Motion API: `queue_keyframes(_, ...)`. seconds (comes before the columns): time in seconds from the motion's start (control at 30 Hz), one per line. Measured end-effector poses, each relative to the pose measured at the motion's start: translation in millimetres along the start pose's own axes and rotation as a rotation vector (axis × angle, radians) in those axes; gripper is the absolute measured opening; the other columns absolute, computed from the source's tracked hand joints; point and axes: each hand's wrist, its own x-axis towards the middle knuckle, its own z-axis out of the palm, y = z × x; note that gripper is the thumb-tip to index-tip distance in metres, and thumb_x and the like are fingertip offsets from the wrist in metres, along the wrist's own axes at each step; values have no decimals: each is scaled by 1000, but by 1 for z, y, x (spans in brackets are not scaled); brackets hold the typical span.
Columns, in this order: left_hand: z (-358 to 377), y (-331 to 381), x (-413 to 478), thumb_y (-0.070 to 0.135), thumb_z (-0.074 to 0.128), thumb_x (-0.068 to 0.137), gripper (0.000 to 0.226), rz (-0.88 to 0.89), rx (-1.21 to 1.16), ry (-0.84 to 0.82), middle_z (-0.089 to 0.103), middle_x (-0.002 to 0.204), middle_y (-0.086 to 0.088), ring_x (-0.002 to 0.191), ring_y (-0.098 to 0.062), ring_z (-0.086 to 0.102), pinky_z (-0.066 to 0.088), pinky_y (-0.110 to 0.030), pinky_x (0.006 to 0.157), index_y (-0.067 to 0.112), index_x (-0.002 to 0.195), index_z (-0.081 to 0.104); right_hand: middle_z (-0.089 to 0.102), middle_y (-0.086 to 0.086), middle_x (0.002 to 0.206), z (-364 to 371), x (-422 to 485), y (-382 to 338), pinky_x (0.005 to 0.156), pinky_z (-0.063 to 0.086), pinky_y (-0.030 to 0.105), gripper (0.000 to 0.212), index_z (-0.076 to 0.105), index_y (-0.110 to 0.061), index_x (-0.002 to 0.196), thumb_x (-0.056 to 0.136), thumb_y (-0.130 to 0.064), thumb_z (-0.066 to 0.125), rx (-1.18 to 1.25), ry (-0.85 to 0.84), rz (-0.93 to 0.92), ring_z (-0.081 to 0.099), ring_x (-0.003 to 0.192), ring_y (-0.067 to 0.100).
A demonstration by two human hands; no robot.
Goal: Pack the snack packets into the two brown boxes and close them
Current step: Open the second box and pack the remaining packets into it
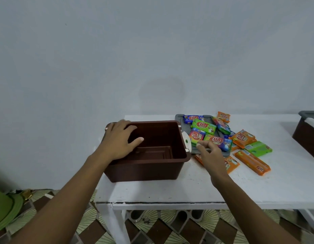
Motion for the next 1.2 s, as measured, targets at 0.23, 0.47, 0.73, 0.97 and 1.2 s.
queue_keyframes(0.23, 20, 100, 58, 57, 48, 90, 54, 319, -62, -20, 52, 135, -1, 127, -20, 44, 34, -42, 110, 21, 129, 59, 59, -2, 127, -57, 65, 41, 97, 45, 46, 32, 56, -30, 121, 89, -34, 60, -842, -105, -312, 49, 117, 19)
queue_keyframes(0.47, 57, 188, 129, 52, 51, 89, 54, 331, 135, -185, 54, 130, -5, 118, -24, 50, 42, -39, 98, 19, 133, 53, 40, 2, 150, -86, 123, 51, 108, 29, 50, 74, 28, -29, 147, 85, -49, 64, -1024, -325, -211, 33, 137, 26)
queue_keyframes(0.73, 116, 232, 178, 50, 67, 84, 58, 0, 201, -523, 61, 120, -11, 107, -27, 59, 48, -35, 84, 10, 123, 55, 43, 8, 132, -125, 151, 66, 87, 53, 33, 83, 41, -15, 137, 70, -48, 78, -845, -291, -222, 53, 110, 20)
queue_keyframes(0.97, 122, 243, 202, 37, 81, 72, 81, -128, 74, -495, 50, 132, -12, 116, -29, 54, 48, -36, 94, 9, 136, 42, 54, -1, 128, -162, 165, 75, 81, 55, 29, 85, 40, -24, 138, 68, -59, 74, -861, -312, -260, 56, 107, 12)
queue_keyframes(1.2, 48, 206, 202, 42, 78, 68, 71, 99, -74, -379, 48, 116, -6, 94, -23, 55, 51, -35, 80, 15, 124, 44, 57, 4, 123, -136, 172, 36, 77, 55, 27, 80, 39, -21, 138, 72, -36, 80, -564, -370, -203, 60, 95, 15)
